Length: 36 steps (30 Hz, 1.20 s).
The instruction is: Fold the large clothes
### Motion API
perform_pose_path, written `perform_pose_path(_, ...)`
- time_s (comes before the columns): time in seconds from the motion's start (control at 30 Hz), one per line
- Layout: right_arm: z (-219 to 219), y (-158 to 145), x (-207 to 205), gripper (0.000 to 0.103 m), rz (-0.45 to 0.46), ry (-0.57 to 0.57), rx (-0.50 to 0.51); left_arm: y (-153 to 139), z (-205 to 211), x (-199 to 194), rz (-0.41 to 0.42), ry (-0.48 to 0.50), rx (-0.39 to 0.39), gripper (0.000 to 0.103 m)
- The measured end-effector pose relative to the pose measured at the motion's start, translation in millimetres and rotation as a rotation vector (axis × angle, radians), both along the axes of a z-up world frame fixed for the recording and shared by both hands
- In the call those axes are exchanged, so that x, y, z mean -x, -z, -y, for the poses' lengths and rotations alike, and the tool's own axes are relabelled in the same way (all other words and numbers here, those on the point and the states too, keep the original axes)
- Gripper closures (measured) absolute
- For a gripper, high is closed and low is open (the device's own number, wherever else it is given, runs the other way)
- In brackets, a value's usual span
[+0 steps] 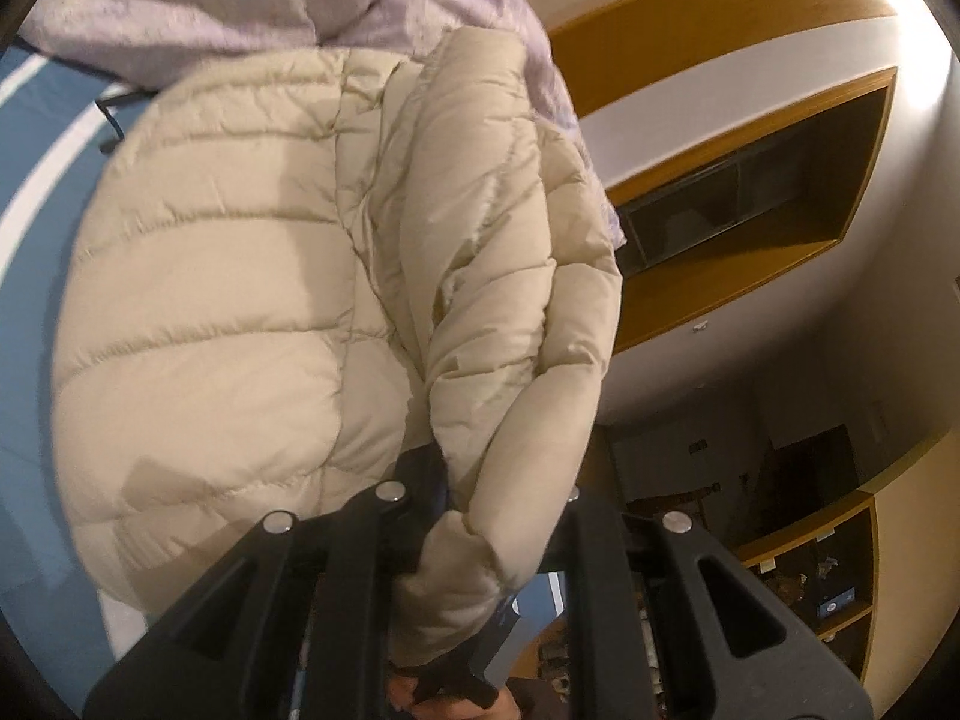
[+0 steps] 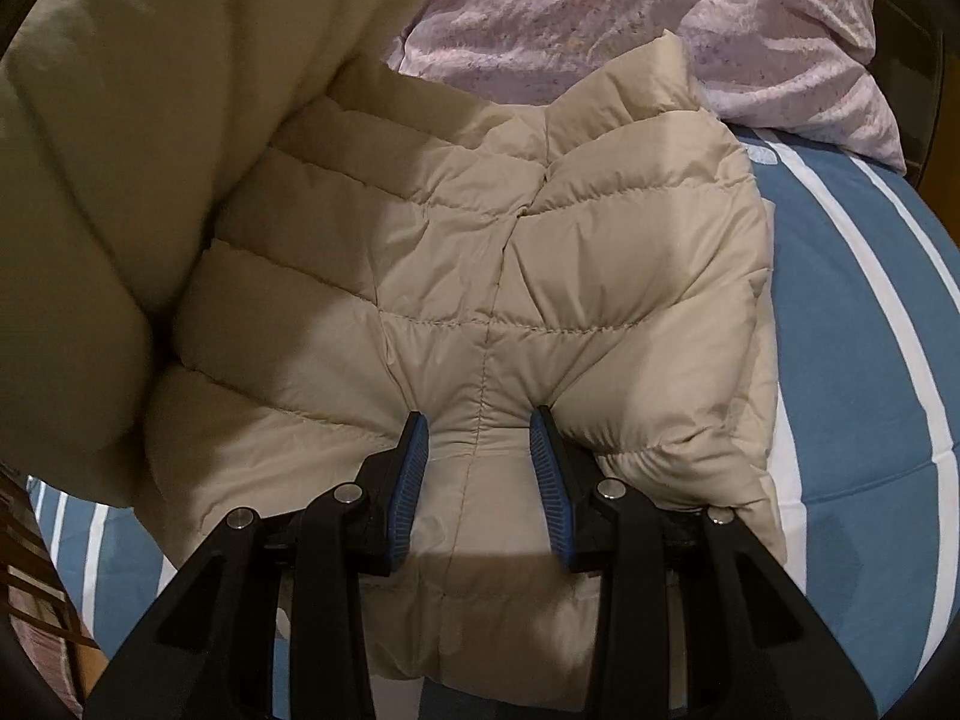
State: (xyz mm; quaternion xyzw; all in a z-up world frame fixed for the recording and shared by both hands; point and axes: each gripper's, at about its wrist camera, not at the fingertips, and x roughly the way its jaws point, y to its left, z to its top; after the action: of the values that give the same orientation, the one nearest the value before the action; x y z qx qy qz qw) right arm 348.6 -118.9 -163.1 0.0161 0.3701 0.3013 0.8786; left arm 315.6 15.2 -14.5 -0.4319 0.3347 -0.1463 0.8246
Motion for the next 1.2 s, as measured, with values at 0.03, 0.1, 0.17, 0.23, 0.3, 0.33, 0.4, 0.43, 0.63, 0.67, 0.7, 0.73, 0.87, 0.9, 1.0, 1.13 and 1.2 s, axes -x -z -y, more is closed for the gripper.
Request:
perform_pose_path(0.03, 2.0, -0.1, -0.5, 0.065, -0.002, -0.002, -0.008, 4.7, 2.6, -5.6, -0.011, 0.005, 0.005, 0.089)
perform_pose_path(0.1, 4.2, 0.5, -1.7, 0.065, -0.008, -0.006, -0.026, 11.6, 5.5, -11.5, -0.026, 0.012, 0.011, 0.089)
perform_pose_path(0.17, 6.8, 1.1, -2.7, 0.065, -0.012, -0.01, -0.045, 20.4, 7.1, -20.7, -0.044, 0.019, 0.016, 0.089)
perform_pose_path(0.23, 8.8, 1.4, -3.3, 0.065, -0.017, -0.011, -0.06, 27.5, 10.9, -27.6, -0.061, 0.027, 0.018, 0.088)
perform_pose_path(0.3, 10.5, 2.1, -3.9, 0.065, -0.021, -0.012, -0.075, 34.8, 15.1, -32.7, -0.084, 0.034, 0.02, 0.088)
perform_pose_path(0.33, 12.3, 2.5, -4.5, 0.065, -0.024, -0.014, -0.088, 40.8, 11.9, -40.2, -0.096, 0.035, 0.022, 0.088)
perform_pose_path(0.4, 15.3, 3.3, -5.5, 0.065, -0.031, -0.015, -0.109, 45.9, 15.0, -45.3, -0.114, 0.041, 0.027, 0.088)
perform_pose_path(0.43, 16.3, 3.2, -6.8, 0.066, -0.034, -0.015, -0.116, 47.8, 15.6, -46.7, -0.122, 0.044, 0.026, 0.087)
perform_pose_path(0.63, 28.7, 3.9, -8.7, 0.066, -0.05, -0.011, -0.164, 54.5, 10.2, -67.4, -0.17, 0.062, 0.025, 0.082)
perform_pose_path(0.67, 30.6, 4.1, -8.0, 0.066, -0.051, -0.01, -0.169, 55.3, 9.8, -68.7, -0.174, 0.065, 0.024, 0.079)
perform_pose_path(0.7, 32.9, 4.4, -7.0, 0.066, -0.052, -0.009, -0.175, 55.7, 9.2, -69.7, -0.179, 0.067, 0.021, 0.078)
perform_pose_path(0.73, 34.7, 4.6, -6.2, 0.066, -0.053, -0.009, -0.179, 55.0, 9.0, -69.9, -0.181, 0.069, 0.017, 0.075)
perform_pose_path(0.87, 37.9, 5.0, 3.8, 0.066, -0.058, -0.008, -0.188, 46.3, 17.7, -54.9, -0.172, 0.085, 0.0, 0.051)
perform_pose_path(0.9, 40.4, 5.8, 4.1, 0.066, -0.059, -0.007, -0.19, 42.6, 19.1, -49.2, -0.167, 0.087, -0.008, 0.048)
perform_pose_path(1.0, 46.0, 6.0, 7.2, 0.066, -0.064, 0.003, -0.198, 30.6, 18.0, -40.2, -0.153, 0.088, -0.049, 0.045)
perform_pose_path(1.13, 54.5, 7.5, 13.7, 0.066, -0.069, 0.014, -0.206, 16.2, 12.1, -28.8, -0.148, 0.07, -0.134, 0.044)
perform_pose_path(1.2, 56.6, 7.5, 16.8, 0.066, -0.069, 0.02, -0.206, 7.4, 15.7, -20.7, -0.154, 0.055, -0.172, 0.044)
